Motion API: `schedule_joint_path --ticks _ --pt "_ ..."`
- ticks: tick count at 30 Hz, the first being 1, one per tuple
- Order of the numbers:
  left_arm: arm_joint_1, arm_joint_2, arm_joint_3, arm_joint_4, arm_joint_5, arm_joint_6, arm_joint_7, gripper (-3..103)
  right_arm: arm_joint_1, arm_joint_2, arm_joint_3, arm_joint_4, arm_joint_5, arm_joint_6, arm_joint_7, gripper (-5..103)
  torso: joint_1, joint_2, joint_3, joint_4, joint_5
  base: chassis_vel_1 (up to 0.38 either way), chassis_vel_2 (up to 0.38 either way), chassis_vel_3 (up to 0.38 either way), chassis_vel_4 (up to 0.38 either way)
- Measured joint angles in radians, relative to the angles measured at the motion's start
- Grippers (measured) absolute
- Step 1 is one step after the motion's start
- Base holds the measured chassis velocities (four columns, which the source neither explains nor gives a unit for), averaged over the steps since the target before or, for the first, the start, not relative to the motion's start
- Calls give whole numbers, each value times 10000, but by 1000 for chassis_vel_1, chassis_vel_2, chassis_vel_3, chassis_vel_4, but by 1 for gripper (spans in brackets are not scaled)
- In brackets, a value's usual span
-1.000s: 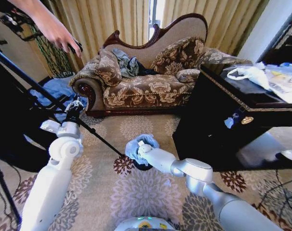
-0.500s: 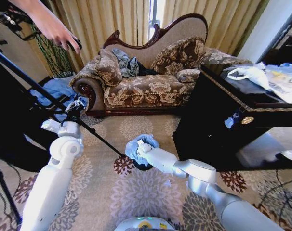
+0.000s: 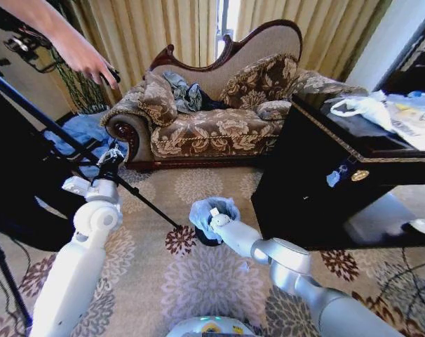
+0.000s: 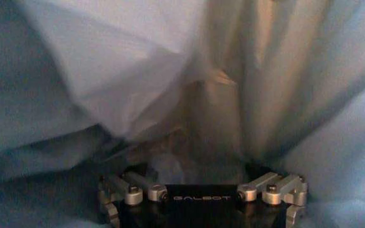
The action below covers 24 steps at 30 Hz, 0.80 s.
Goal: Place a garbage bag over the trash bin.
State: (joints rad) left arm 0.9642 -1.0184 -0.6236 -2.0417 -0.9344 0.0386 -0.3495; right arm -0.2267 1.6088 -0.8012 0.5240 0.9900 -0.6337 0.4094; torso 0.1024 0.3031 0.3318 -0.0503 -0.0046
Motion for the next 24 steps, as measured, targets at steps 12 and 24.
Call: schedule_joint_path --ticks 12,24 --pt "-95 -18 87 -58 1 18 -23 0 455 -4 -36 159 33 -66 -117 100 0 0 0 1 -3 0 0 0 0" --pt "-355 238 246 -95 -135 104 -84 0 761 -301 -345 1563 831 -732 639 100 0 0 0 0 -3 0 0 0 0"
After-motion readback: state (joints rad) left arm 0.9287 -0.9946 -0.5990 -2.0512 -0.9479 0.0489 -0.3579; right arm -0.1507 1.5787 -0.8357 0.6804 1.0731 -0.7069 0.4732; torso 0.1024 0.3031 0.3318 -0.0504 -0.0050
